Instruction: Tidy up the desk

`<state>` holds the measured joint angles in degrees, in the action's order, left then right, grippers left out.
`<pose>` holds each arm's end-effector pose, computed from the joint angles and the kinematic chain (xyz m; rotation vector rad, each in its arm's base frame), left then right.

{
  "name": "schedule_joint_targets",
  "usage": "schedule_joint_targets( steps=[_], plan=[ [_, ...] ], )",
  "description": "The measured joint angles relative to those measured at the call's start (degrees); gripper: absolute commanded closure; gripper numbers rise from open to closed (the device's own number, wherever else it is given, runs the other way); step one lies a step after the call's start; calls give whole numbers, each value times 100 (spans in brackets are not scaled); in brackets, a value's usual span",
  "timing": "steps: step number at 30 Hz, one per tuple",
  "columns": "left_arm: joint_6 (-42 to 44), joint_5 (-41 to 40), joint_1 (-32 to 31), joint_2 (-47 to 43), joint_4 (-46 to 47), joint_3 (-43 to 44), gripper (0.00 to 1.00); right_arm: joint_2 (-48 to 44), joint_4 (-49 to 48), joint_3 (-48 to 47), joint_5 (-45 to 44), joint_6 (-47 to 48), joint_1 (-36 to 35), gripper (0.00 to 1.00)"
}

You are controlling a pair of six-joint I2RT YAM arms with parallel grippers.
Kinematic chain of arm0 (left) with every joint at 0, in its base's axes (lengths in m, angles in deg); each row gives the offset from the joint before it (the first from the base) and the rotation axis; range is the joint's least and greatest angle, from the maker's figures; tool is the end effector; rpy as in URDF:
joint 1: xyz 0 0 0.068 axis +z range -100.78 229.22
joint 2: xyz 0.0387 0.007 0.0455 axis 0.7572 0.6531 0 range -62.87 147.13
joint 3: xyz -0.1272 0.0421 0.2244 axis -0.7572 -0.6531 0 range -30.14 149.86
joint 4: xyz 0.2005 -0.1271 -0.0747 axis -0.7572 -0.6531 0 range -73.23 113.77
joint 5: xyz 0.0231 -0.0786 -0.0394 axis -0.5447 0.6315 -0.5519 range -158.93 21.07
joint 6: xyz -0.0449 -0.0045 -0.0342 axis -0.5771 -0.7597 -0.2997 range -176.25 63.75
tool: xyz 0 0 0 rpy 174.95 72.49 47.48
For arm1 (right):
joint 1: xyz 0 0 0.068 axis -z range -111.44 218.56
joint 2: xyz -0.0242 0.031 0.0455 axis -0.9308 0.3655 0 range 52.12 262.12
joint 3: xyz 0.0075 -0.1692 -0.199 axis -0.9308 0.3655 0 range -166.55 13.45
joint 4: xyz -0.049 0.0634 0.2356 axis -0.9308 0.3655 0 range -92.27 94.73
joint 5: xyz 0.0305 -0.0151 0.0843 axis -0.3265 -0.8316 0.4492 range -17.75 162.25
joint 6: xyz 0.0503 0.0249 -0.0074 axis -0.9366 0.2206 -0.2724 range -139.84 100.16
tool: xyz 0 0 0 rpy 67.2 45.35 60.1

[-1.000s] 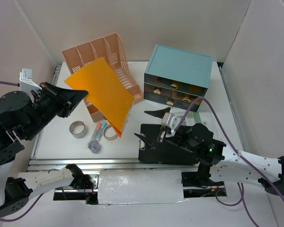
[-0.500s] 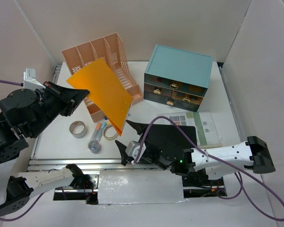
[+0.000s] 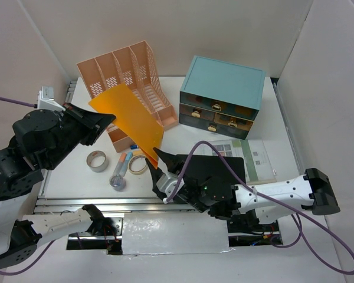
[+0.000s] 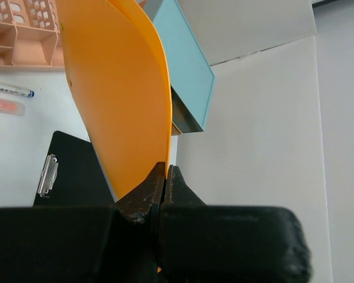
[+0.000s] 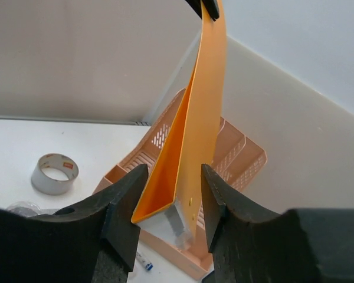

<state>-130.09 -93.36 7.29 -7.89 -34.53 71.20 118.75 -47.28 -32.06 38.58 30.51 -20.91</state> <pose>0.0848 -0.0542 0.5062 -0.8266 1.7019 -1.0652 0.0244 0.2551 0.3608 -0.8700 0.8708 0.2560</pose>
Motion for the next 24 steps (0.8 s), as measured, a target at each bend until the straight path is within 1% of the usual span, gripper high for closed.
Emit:
schedule_joint_targets(
  steps=[1, 3, 4, 5, 7, 8, 9, 13, 14, 15, 16, 17, 21, 24],
  plan=[
    [2, 0, 0, 0, 0, 0, 100, 37, 63, -50, -7, 2, -2, 51],
    [7, 0, 0, 2, 0, 0, 100, 114, 140, -131, -22, 7, -2, 52],
    [9, 0, 0, 2, 0, 0, 100, 146, 153, -146, -24, 9, -2, 59],
    [11, 2, 0, 2, 0, 0, 100, 173, 173, -149, -37, 26, -2, 63],
    [15, 0, 0, 9, -2, 0, 100, 223, 229, -175, -74, 55, -2, 77],
    [17, -7, 0, 11, 0, 0, 100, 251, 271, -205, -120, 81, -2, 86],
    [20, -17, 0, 15, 0, 0, 100, 267, 302, -236, -144, 72, -2, 100],
    [37, -111, 0, 17, -15, 0, 100, 326, 343, -330, -275, 101, -2, 100],
    [46, -125, 0, 7, -13, 0, 92, 326, 356, -341, -297, 94, -2, 100],
    [66, -142, 0, 2, -11, 0, 46, 328, 398, -385, -321, 55, -2, 100],
    [168, -184, 0, -4, -11, 0, 18, 328, 481, -455, -363, -17, -2, 100],
    [205, -219, 0, -4, 48, 2, 1, 330, 597, -553, -398, -131, -2, 100],
    [798, -435, 0, -98, 389, 31, 0, 385, 1014, -1071, -610, -640, 103, 100],
    [1237, -907, -2, -297, 426, 116, 0, 424, 1425, -1445, -660, -1108, 372, 100]
  ],
)
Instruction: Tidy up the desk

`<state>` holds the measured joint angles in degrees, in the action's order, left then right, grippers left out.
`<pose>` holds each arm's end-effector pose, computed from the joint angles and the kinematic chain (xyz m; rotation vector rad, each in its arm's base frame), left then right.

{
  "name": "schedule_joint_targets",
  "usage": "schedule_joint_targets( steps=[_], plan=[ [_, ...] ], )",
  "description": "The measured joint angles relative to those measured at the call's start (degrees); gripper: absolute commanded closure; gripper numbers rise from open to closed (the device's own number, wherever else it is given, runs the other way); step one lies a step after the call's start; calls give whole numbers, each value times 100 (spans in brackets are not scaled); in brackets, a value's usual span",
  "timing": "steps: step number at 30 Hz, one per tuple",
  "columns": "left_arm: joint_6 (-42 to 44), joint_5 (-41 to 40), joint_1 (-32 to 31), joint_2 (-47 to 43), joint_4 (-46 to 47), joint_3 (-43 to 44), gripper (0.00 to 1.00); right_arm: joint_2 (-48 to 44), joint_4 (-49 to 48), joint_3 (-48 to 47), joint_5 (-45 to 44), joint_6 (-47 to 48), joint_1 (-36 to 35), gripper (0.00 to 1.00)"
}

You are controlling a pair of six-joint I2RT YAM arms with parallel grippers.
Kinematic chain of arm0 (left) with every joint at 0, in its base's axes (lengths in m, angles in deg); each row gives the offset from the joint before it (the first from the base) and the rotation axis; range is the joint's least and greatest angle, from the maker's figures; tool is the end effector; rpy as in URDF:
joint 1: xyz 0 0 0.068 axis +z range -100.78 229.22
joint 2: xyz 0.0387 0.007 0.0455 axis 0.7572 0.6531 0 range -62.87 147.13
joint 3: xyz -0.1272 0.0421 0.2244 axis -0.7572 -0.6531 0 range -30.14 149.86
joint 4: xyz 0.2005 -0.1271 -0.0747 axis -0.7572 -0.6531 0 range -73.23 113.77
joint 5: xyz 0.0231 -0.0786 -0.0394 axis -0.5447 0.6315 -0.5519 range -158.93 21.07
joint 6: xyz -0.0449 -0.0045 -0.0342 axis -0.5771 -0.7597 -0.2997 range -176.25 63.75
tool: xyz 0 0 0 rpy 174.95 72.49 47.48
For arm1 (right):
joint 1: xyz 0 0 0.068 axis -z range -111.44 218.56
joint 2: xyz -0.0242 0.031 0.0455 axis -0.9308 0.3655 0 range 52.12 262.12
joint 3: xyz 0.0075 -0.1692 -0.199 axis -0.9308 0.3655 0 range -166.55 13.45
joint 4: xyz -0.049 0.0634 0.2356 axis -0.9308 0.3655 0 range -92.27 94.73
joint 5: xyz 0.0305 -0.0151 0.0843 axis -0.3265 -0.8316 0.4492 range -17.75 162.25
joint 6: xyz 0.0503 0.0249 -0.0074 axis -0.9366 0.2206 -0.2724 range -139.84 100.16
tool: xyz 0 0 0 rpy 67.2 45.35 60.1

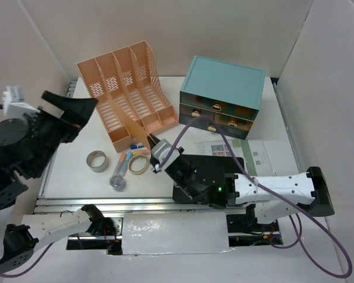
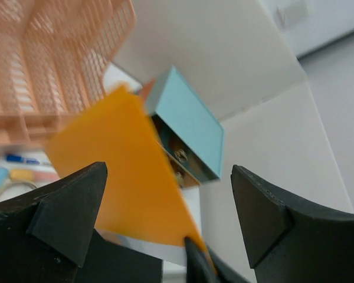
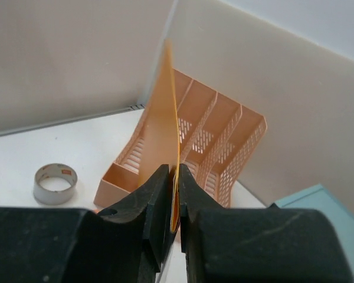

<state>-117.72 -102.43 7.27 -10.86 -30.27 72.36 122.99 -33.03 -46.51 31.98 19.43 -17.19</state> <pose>0.0686 -0.0323 0.5224 -0.7337 1.5349 -0.9024 0.0459 0.2714 0.4022 -0.7521 1.0766 0.2620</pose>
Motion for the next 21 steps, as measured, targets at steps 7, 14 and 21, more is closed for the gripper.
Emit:
schedule_joint_targets(
  steps=[7, 14, 21],
  plan=[
    [678, -1399, 2, -813, -186, 223, 1, 216, 632, -586, -7, -789, 715, 100],
    [1217, -1829, 2, -1486, -105, -313, 0, 802, 1517, -1541, 334, -1443, 1128, 100],
    [2087, -1099, 2, -1698, 160, -1720, 0, 1158, 2382, -2855, 951, -2079, 1880, 100]
  ],
)
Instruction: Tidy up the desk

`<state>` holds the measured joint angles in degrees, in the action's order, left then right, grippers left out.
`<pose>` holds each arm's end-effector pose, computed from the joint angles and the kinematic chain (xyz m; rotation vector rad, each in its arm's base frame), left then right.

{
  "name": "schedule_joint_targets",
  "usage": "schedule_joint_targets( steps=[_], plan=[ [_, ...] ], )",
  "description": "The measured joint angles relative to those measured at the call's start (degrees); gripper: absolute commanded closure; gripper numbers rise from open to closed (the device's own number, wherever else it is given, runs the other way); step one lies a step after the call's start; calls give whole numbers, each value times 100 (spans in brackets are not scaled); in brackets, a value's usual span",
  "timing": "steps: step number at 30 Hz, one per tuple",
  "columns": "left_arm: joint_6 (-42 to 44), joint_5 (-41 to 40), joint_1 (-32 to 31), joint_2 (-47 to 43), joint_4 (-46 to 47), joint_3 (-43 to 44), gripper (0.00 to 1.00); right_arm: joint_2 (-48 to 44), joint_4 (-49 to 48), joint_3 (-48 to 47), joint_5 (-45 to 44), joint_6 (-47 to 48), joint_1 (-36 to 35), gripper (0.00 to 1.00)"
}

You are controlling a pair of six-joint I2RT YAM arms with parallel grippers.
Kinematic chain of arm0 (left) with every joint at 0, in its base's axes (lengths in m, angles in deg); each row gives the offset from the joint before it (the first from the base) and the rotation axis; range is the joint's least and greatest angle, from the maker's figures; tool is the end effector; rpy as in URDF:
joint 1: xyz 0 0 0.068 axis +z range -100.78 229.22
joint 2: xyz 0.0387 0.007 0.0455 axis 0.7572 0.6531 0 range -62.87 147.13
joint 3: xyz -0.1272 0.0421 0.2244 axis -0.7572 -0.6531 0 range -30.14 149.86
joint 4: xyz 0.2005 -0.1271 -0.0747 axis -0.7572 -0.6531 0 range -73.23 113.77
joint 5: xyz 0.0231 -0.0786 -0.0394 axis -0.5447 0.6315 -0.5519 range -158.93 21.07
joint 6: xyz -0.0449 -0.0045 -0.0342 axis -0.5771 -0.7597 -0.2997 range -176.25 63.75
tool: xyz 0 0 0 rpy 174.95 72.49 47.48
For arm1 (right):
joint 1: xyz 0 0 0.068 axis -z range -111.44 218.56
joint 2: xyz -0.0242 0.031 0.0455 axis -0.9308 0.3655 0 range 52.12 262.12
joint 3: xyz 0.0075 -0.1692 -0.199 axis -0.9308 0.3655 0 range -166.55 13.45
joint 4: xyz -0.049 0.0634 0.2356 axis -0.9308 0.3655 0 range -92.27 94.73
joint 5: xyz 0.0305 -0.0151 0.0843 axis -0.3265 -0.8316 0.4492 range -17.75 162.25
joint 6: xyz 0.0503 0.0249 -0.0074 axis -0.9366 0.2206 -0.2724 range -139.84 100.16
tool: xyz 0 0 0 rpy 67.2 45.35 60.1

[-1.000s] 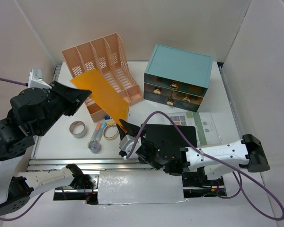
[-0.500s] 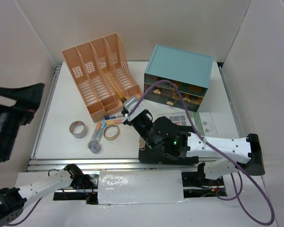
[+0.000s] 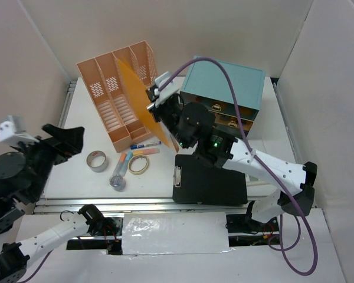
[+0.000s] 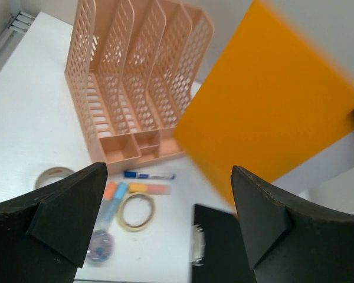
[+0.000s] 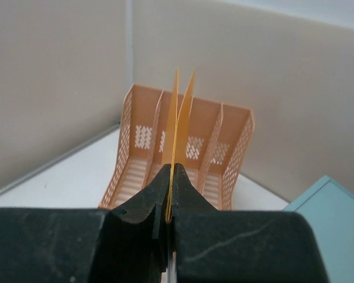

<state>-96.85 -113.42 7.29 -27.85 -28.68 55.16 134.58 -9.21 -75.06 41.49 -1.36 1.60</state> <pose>0.0316 0.0090 0.4707 -0.5759 1.5142 -0.4939 0.1424 0.2829 0.4718 -0.5555 1.2687 0.3472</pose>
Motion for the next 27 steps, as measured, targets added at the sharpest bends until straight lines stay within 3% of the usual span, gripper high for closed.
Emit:
schedule_joint_targets(
  steps=[7, 13, 19, 27],
  plan=[
    [470, 341, 0, -433, 68, -1281, 0, 570, 501, -1464, 411, -46, 348, 100],
    [1078, 1097, 0, -494, 748, -1681, 0, 638, 634, -1631, 533, 68, 387, 100],
    [1547, 1709, 0, -518, 1095, -2166, 1, 1073, 699, -2240, 905, 111, 990, 100],
    [1622, 1521, 0, -1325, 1233, -3368, 1, 2192, 573, -3075, 1043, 313, 1523, 100]
  ],
)
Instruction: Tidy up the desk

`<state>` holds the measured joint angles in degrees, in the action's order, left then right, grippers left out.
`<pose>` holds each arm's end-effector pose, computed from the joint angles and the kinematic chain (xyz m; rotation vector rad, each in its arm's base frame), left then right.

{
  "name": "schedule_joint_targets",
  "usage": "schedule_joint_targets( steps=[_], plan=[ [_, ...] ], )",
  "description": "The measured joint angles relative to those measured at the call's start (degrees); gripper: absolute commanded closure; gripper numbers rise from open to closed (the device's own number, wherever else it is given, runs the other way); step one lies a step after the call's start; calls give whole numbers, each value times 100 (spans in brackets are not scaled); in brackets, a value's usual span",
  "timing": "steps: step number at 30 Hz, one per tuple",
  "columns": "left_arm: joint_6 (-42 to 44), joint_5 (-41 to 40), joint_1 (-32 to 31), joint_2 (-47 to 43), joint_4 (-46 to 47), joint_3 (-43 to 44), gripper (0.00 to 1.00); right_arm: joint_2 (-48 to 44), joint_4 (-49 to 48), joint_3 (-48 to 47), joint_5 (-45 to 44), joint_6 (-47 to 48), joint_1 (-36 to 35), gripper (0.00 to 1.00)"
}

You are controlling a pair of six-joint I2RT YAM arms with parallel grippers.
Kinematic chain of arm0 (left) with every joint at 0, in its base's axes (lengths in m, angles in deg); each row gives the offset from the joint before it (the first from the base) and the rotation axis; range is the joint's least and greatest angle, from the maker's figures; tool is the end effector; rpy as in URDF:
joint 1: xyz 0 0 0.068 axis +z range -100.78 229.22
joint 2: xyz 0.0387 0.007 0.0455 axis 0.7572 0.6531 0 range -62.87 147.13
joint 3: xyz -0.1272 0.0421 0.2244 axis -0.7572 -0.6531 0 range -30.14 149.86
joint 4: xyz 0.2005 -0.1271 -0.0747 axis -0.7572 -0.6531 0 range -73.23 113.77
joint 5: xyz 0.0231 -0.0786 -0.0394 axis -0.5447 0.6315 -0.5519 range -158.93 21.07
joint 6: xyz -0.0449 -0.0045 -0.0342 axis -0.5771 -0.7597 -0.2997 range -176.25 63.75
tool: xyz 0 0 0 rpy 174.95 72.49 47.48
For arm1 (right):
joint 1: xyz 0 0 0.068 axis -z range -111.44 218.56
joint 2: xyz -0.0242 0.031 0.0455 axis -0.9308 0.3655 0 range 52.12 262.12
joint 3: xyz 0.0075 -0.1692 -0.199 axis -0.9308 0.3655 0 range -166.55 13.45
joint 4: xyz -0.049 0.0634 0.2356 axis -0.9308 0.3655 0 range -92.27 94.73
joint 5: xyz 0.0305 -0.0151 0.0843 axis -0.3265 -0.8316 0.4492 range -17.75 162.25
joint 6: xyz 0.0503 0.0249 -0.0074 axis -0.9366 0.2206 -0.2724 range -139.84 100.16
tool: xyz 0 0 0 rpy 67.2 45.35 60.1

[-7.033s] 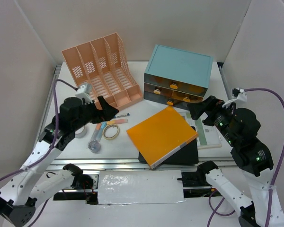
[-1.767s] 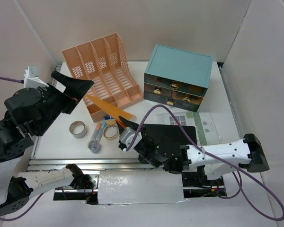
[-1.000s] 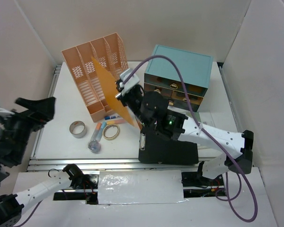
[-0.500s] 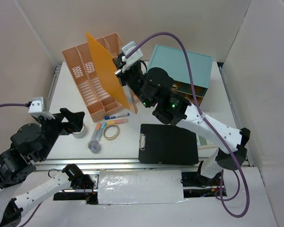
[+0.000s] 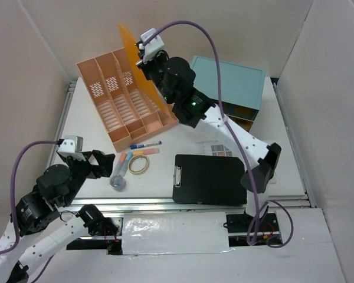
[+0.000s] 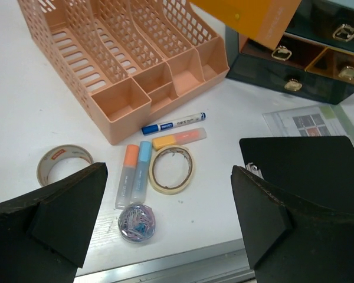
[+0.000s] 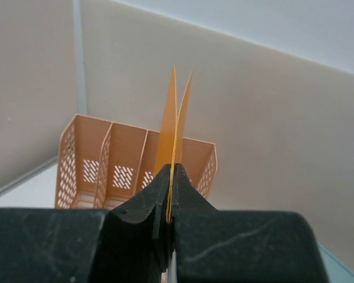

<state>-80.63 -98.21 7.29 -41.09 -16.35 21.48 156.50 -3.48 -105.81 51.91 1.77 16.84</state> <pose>0.0603 -0.0281 0.3549 -0.1072 1.7409 -0.4056 0.2572 0.3036 0.5060 -0.5176 1.2045 0.2194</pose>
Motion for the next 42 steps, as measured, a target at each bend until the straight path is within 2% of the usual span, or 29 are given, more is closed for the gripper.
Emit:
schedule_joint_targets(
  steps=[8, 19, 31, 42],
  plan=[
    [-170, -417, 0, -407, 9, -107, 1, 820, -170, -256, 173, 39, 358, 100],
    [-280, -614, 0, -481, 76, -142, 1, 876, -603, -278, 295, -24, 726, 100],
    [-286, -693, 0, -479, 74, -142, 1, 1530, -769, -1003, 627, -420, 1139, 100],
    [-289, -691, 0, -466, 74, -144, 0, 2041, -1499, -828, 898, -691, 1226, 100]
  ],
)
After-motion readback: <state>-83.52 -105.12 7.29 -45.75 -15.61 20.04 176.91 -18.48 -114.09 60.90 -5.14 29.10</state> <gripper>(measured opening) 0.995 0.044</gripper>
